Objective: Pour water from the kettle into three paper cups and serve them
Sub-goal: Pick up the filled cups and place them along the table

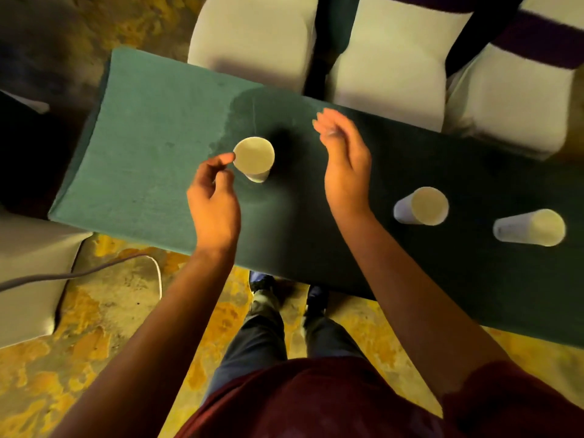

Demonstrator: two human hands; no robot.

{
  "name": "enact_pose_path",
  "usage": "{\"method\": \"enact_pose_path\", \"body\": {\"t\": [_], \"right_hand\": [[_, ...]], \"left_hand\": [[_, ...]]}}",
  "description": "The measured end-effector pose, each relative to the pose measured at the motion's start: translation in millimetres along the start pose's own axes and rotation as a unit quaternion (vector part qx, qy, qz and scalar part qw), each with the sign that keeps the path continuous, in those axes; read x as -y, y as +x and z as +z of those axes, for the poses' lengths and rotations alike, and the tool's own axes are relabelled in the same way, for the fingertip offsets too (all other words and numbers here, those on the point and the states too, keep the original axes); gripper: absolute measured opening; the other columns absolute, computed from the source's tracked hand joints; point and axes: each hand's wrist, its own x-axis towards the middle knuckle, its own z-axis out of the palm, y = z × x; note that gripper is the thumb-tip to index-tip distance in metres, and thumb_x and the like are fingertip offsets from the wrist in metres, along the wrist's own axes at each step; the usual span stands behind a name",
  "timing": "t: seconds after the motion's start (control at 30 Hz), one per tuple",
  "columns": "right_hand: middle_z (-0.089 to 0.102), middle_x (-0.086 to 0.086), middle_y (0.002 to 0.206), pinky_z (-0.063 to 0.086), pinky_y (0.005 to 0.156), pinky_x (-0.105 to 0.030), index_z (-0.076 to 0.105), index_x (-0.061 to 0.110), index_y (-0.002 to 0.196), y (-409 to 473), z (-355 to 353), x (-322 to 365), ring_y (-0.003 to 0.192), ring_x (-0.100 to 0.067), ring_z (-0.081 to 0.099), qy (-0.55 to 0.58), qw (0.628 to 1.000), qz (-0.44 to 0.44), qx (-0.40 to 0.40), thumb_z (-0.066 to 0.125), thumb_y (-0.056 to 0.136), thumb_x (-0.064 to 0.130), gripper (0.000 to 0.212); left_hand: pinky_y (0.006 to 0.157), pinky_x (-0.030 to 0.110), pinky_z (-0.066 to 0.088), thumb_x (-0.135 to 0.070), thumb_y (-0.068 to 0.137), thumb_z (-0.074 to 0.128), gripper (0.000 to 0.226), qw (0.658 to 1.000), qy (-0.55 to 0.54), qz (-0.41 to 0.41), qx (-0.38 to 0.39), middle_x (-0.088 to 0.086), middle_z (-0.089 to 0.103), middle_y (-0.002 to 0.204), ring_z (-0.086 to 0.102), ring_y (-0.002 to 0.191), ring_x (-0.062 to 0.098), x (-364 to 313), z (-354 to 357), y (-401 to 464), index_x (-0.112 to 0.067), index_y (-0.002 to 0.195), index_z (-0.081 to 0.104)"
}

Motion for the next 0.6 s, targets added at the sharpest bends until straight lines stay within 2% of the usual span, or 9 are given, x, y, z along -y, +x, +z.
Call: {"method": "enact_pose_path", "body": {"t": [0.07, 0.17, 0.27, 0.33, 0.4, 0.47, 0.5, 0.6], "right_hand": [[0.062, -0.021, 0.137, 0.048, 0.110, -0.035, 0.055, -0.005, 0.137, -3.3, -23.9, 9.8, 0.129, -0.028, 0.061, 0.006, 1.000, 0.004, 0.022, 0.050, 0.097, 0.015, 0.045], [0.061, -0.019, 0.138, 0.046, 0.102, -0.016, 0.055, -0.001, 0.139, -11.5, -55.8, 22.7, 0.131, -0.024, 0.058, -0.017, 0.998, -0.025, 0.047, 0.053, 0.097, 0.013, 0.044], [0.062, -0.015, 0.135, 0.045, 0.097, -0.013, 0.057, 0.007, 0.139, -19.5, -90.6, 36.8, 0.127, -0.020, 0.059, -0.044, 0.995, -0.061, 0.064, 0.056, 0.095, 0.019, 0.045], [0.062, -0.013, 0.133, 0.046, 0.093, -0.012, 0.057, 0.008, 0.138, -25.0, -113.8, 48.4, 0.122, -0.023, 0.061, -0.058, 0.993, -0.080, 0.067, 0.057, 0.094, 0.019, 0.045], [0.062, -0.011, 0.132, 0.046, 0.092, -0.011, 0.058, 0.008, 0.137, -28.4, -137.9, 60.4, 0.122, -0.023, 0.061, -0.071, 0.991, -0.098, 0.064, 0.057, 0.094, 0.017, 0.044], [0.062, -0.009, 0.132, 0.045, 0.093, -0.010, 0.058, 0.009, 0.137, -29.9, -162.3, 73.1, 0.121, -0.018, 0.060, -0.073, 0.990, -0.112, 0.045, 0.058, 0.095, 0.016, 0.043], [0.062, -0.009, 0.133, 0.045, 0.093, -0.009, 0.058, 0.009, 0.137, -31.2, -175.1, 79.9, 0.120, -0.015, 0.059, -0.074, 0.990, -0.117, 0.030, 0.058, 0.095, 0.016, 0.043], [0.061, -0.006, 0.134, 0.045, 0.093, -0.008, 0.059, 0.012, 0.137, -38.6, -211.8, 95.2, 0.122, -0.010, 0.057, -0.091, 0.988, -0.126, -0.013, 0.058, 0.098, 0.012, 0.040]], "left_hand": [[0.081, 0.007, 0.042, 0.000, 0.092, 0.047, 0.028, 1.000, -0.003, 0.010, 0.001, -0.006, 0.068, 0.096, 0.059, 0.085, -0.010, -10.3, 9.8, -15.5, -0.009, 0.107, 0.069], [0.081, 0.008, 0.043, -0.002, 0.091, 0.047, 0.029, 1.000, -0.001, 0.020, 0.010, 0.000, 0.067, 0.101, 0.061, 0.086, -0.008, -23.5, 25.3, -33.5, -0.006, 0.110, 0.068], [0.082, 0.009, 0.044, -0.008, 0.090, 0.048, 0.029, 0.999, 0.013, 0.035, 0.038, 0.000, 0.068, 0.103, 0.061, 0.091, -0.001, -40.1, 46.8, -57.0, -0.011, 0.110, 0.069], [0.086, 0.015, 0.046, -0.016, 0.087, 0.049, 0.029, 0.997, 0.024, 0.052, 0.058, -0.003, 0.067, 0.104, 0.060, 0.094, 0.003, -51.6, 60.9, -72.3, -0.021, 0.106, 0.070], [0.084, 0.022, 0.046, -0.021, 0.085, 0.048, 0.029, 0.994, 0.030, 0.069, 0.073, -0.004, 0.065, 0.102, 0.058, 0.089, 0.005, -65.2, 75.1, -83.0, -0.028, 0.104, 0.068], [0.079, 0.027, 0.044, -0.021, 0.085, 0.047, 0.032, 0.992, 0.028, 0.087, 0.089, -0.002, 0.063, 0.101, 0.053, 0.081, 0.006, -79.8, 88.5, -92.3, -0.023, 0.110, 0.067], [0.080, 0.027, 0.043, -0.020, 0.086, 0.046, 0.034, 0.990, 0.030, 0.099, 0.099, 0.000, 0.064, 0.103, 0.053, 0.082, 0.007, -87.1, 94.8, -95.8, -0.018, 0.113, 0.067], [0.093, 0.023, 0.044, -0.019, 0.090, 0.048, 0.034, 0.983, 0.038, 0.129, 0.127, 0.006, 0.067, 0.118, 0.057, 0.098, 0.009, -107.5, 109.8, -106.0, -0.014, 0.118, 0.066]]}}
